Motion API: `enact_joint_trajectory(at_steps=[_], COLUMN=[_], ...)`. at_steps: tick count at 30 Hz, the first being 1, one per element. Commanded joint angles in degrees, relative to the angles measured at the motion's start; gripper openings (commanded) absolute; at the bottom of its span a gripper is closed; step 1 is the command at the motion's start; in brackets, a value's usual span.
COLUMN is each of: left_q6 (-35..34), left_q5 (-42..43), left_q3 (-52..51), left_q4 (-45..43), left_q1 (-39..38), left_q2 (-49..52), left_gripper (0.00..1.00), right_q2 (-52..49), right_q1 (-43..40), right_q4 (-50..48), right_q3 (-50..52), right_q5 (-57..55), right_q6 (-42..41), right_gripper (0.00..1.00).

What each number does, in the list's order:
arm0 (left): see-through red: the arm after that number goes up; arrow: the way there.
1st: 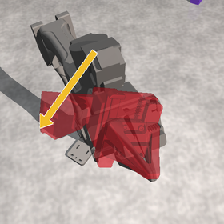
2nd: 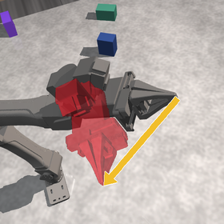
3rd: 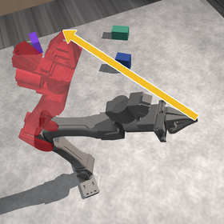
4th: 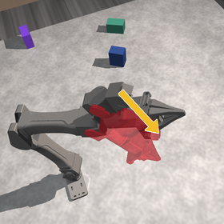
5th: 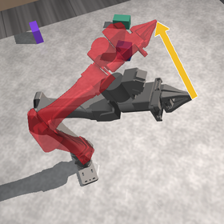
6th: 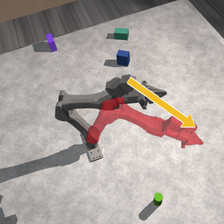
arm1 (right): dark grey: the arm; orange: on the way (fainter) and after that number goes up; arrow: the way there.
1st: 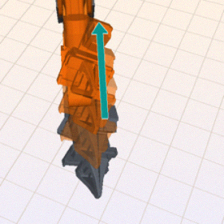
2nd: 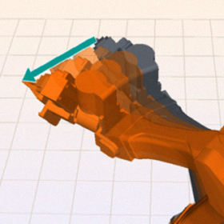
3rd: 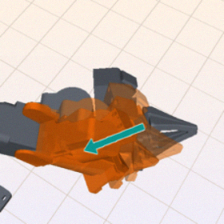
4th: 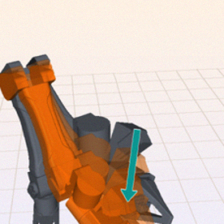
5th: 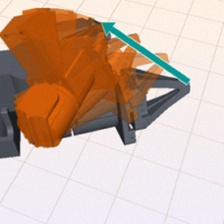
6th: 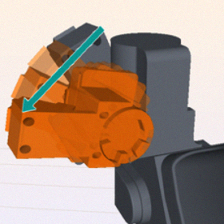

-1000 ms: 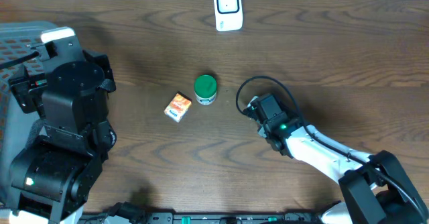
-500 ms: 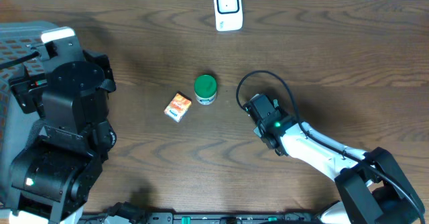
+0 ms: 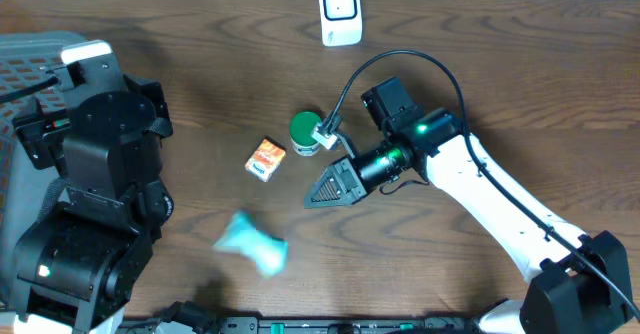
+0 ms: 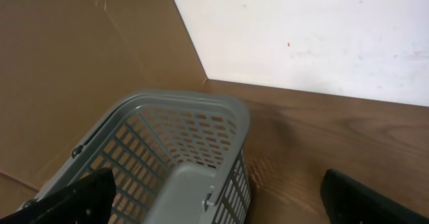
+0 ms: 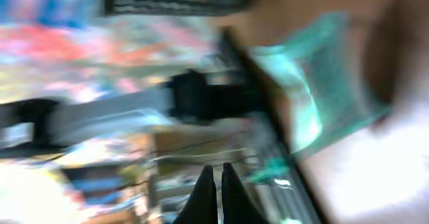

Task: Scan the item barcode

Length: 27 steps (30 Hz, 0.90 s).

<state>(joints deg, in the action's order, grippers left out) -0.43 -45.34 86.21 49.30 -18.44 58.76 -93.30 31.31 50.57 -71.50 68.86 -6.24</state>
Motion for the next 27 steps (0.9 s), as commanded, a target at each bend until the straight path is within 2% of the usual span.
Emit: enact_joint_trajectory(at_steps=[1, 2, 3, 4, 6, 8, 9, 12, 15, 18, 20, 24, 27], left_q6=[-0.7, -0.7, -0.7, -0.7, -0.7, -0.7, -0.7, -0.7, -0.7, -0.7, -0.7, -0.7, -0.7], left_q5=[-0.2, -0.2, -0.2, -0.2, -0.2, -0.2, -0.2, -0.2, -0.2, -0.2, -0.2, -0.2, -0.2], left_q3=[0.3, 0.3, 0.3, 0.3, 0.3, 0.3, 0.3, 0.3, 0.3, 0.3, 0.3, 0.3, 0.3], left_q4=[0.0, 0.0, 0.0, 0.0, 0.0, 0.0, 0.0, 0.0, 0.0, 0.0, 0.0, 0.0, 0.0], left_q1=[0.3, 0.3, 0.3, 0.3, 0.3, 0.3, 0.3, 0.3, 0.3, 0.3, 0.3, 0.3, 0.3], left_q2=[0.0, 0.0, 0.0, 0.0, 0.0, 0.0, 0.0, 0.0, 0.0, 0.0, 0.0, 0.0, 0.0], left_gripper=[0.98, 0.98, 0.98, 0.98, 0.98, 0.98, 0.98, 0.98, 0.98, 0.98, 0.98, 0.98, 0.98], right_q2=[0.3, 0.3, 0.3, 0.3, 0.3, 0.3, 0.3, 0.3, 0.2, -1.4, -3.1, -6.9, -10.1], right_q1=[-1.0, -1.3, -1.3, -1.3, -0.2, 1.9, 3.0, 7.1, 9.8, 12.3, 14.6, 19.3, 21.1], right_q4=[-0.8, -0.8, -0.6, -0.6, -0.7, -0.9, -1.3, -4.5, -7.3, -9.5, -11.0, -16.3, -21.1], right_q3=[-0.4, -0.4, -0.4, -0.4, -0.4, -0.4, -0.4, -0.4, -0.4, -0.4, -0.4, -0.4, -0.6], right_q5=[14.5, 12.6, 8.0, 2.5, -9.7, -19.4, -22.3, -28.7, -35.1, -36.0, -36.4, -45.5, -45.7], right_q6=[-5.1, -5.1, -5.1, -5.1, -5.1, -4.2, -3.1, 0.8, 0.7, 1.6, 5.0, 7.2, 7.6], right_gripper=[0.01, 0.01, 0.12, 0.33, 0.58, 0.9, 0.99, 0.99, 0.99, 0.99, 0.99, 0.99, 0.99])
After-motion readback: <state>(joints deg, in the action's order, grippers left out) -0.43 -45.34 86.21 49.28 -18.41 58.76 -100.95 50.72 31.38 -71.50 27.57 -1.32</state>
